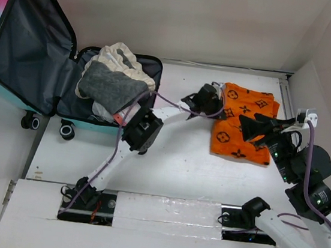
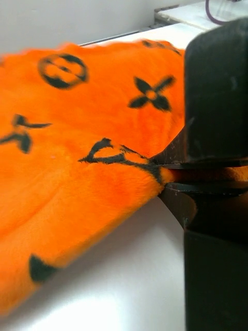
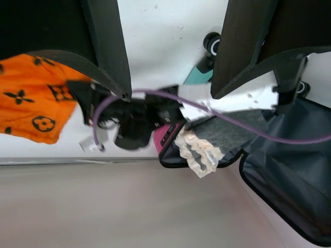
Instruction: Pack the luggage
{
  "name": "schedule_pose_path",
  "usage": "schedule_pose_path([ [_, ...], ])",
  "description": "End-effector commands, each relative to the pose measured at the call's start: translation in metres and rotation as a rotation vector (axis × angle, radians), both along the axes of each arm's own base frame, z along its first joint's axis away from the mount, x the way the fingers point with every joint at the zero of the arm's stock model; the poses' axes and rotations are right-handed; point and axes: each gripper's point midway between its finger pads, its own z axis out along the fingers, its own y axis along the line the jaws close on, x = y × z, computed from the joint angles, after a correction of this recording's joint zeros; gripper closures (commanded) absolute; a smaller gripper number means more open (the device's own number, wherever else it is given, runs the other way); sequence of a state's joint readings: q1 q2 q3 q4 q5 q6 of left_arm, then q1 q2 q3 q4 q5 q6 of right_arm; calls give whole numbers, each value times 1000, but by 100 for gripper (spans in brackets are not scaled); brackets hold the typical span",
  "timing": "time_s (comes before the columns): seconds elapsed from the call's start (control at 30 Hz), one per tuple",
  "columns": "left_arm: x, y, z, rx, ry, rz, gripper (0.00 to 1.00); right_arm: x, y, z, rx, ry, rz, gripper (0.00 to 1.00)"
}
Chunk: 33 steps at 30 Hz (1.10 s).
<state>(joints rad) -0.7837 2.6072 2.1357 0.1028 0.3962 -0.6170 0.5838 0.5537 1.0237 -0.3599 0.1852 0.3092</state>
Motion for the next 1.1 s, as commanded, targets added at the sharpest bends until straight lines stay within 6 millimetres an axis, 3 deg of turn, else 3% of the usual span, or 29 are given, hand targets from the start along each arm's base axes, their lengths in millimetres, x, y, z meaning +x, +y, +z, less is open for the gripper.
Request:
schedule_pose_path([
  [0.0, 59, 64, 140, -28, -260, 55, 100, -2, 4, 5, 8, -34, 23, 31],
  [0.03, 67, 90, 160, 9, -266, 84, 100, -1, 4, 1, 3, -26, 23, 31],
  [0.1, 79, 118, 192, 36, -320, 119, 100, -2, 6, 3, 8, -34, 32, 31],
  [0.13, 85, 148, 219, 46, -355, 152, 100, -1, 7, -1, -5, -30, 31, 31],
  [0.23, 96, 200, 233, 77, -352, 232, 100, -2, 6, 0, 0, -38, 31, 31],
  [0.27, 103, 232, 255, 84, -379, 306, 100, -2, 6, 0, 0, -39, 31, 31],
  [0.33, 105, 255, 274, 43, -373, 334, 100, -2, 8, -5, -14, -36, 41, 30],
  [0.37, 108, 276, 289, 17, -377, 360, 100, -2, 8, -5, -14, -35, 41, 30],
  [0.5, 106, 331, 314, 1, -368, 457, 100, -2, 9, -2, -18, -48, 49, 30],
  [0.53, 104, 343, 315, 13, -363, 486, 100, -5, 7, 0, -12, -57, 49, 30],
  [0.57, 100, 355, 301, 26, -320, 508, 100, -4, 10, -5, -19, -49, 58, 30],
  [0.6, 92, 376, 324, 0, -361, 553, 100, -7, 10, 0, -10, -65, 67, 30],
  [0.63, 89, 388, 326, -2, -365, 586, 100, -7, 10, 0, -10, -65, 67, 30],
  [0.67, 83, 400, 303, 18, -319, 615, 100, -8, 11, 0, -11, -66, 76, 30],
  [0.7, 70, 412, 318, 4, -349, 649, 100, -8, 11, 0, -11, -66, 76, 30],
  [0.77, 66, 444, 311, 14, -351, 735, 100, -11, 14, -2, -14, -68, 98, 30],
  [0.8, 60, 455, 278, 49, -295, 765, 100, -11, 14, -2, -14, -68, 99, 30],
  [0.87, 49, 495, 275, 84, -321, 892, 100, -16, 15, 2, -6, -85, 118, 30],
  [0.9, 41, 507, 247, 115, -276, 924, 100, -16, 15, 2, -6, -85, 118, 30],
  [0.93, 37, 519, 243, 116, -274, 964, 100, -14, 16, -2, -11, -78, 118, 30],
  [0.97, 31, 545, 247, 121, -291, 1028, 100, -14, 16, -2, -11, -78, 118, 30],
  [1.07, 25, 579, 231, 130, -249, 1081, 100, -19, 18, 0, -9, -88, 139, 30],
])
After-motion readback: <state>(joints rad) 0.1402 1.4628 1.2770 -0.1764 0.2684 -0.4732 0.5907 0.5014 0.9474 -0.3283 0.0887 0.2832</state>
